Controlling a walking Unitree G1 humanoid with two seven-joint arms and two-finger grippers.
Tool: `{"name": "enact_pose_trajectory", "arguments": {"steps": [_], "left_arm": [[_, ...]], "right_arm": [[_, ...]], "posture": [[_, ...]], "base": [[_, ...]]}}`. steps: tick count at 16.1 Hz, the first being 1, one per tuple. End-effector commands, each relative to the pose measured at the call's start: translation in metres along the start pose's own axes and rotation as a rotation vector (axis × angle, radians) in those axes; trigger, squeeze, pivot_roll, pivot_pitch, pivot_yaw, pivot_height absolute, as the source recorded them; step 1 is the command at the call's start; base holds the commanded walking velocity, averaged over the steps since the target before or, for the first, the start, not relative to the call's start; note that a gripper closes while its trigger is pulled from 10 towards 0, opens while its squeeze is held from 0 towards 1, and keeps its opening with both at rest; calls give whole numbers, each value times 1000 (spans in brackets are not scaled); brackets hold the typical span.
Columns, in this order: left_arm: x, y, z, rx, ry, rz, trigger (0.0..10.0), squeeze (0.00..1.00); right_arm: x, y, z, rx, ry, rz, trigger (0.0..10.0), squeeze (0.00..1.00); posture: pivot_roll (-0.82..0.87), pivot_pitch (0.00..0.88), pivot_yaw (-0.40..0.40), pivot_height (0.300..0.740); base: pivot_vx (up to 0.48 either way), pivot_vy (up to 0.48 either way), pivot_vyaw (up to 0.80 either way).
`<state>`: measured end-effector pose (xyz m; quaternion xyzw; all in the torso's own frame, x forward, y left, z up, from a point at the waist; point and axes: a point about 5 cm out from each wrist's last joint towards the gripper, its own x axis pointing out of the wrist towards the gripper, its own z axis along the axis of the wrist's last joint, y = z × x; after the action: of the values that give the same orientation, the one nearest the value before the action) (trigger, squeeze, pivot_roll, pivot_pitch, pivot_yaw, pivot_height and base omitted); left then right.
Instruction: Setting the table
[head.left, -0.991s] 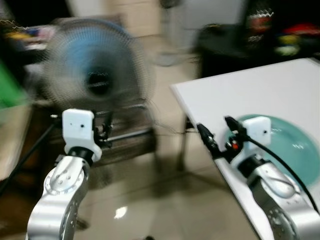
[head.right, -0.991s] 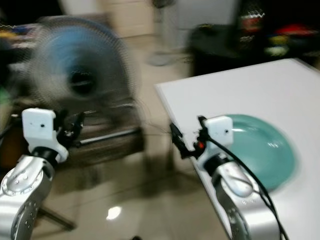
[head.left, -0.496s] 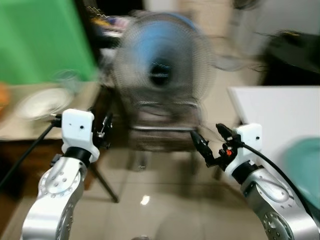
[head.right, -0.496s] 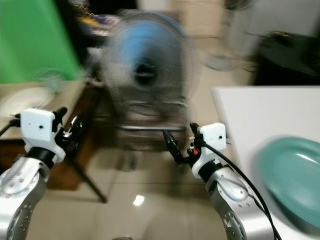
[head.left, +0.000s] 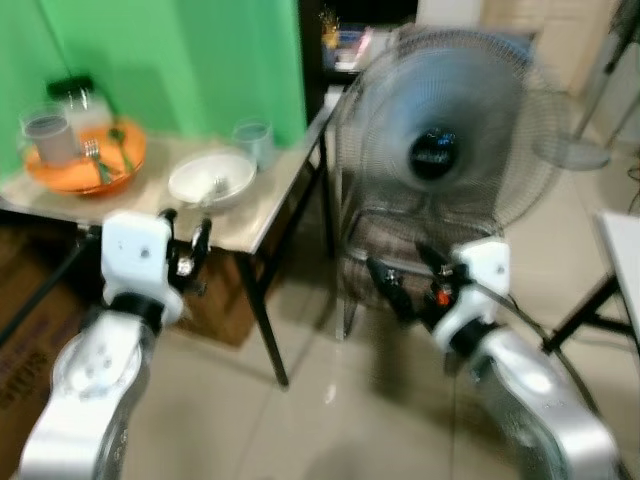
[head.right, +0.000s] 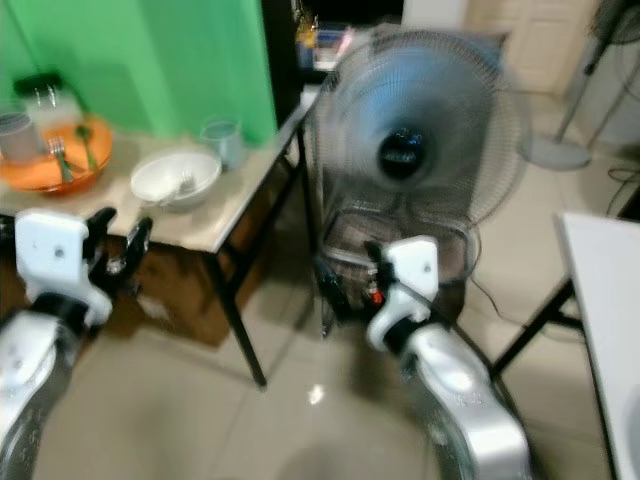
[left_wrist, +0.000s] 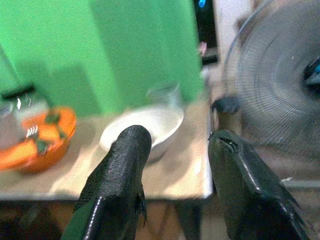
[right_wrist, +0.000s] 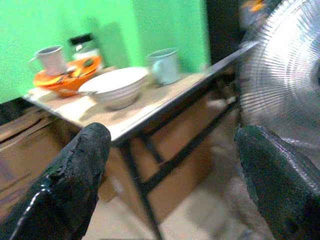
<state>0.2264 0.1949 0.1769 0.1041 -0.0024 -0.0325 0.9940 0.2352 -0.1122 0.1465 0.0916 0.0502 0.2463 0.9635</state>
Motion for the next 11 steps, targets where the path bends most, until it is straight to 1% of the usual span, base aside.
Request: {"name": "enact_pose_trajectory", "arguments": {"steps": [1,2,4,5,6,8,10,11], "left_arm": [[2,-3,4,-7,-18,-23,10000,0],[1,-3,5,-7,-21,-24,10000,0],[0,-3,4,-15,-19,-23,10000,0],[0,-4,3,-18,-17,-25,10000,0],[0,-5,3,-20,-18,-26,10000,0],[-1,-6,3,-25,-19,-25,10000,0],[-1,-7,3,-25,-19,-23,10000,0],[-1,-7,3,-21,-19,-20,10000,0]], "right_arm": [[-3,-7,3,-9,-15,-26,10000,0],[-2,-8,4,-4,-20,-26,10000,0],[-1,-9,5,-31,-24,-31,10000,0],[-1,-11,6,-57,-28,-48,10000,0],[0,-13,7,-64,-33,-64,10000,0],[1,-16,9,-66,-37,-74,10000,0],[4,-15,12,-56,-47,-50,10000,0],[6,-13,12,-43,-50,-26,10000,0]], "posture": [[30,0,75,740],[34,0,71,740],[33,0,71,740],[32,0,68,740],[34,0,66,740],[39,0,57,740],[47,0,47,740],[53,0,45,740]], "base": [[341,0,0],[345,0,0],[347,0,0],[352,0,0],[352,0,0],[349,0,800],[345,0,800],[337,0,0]]}}
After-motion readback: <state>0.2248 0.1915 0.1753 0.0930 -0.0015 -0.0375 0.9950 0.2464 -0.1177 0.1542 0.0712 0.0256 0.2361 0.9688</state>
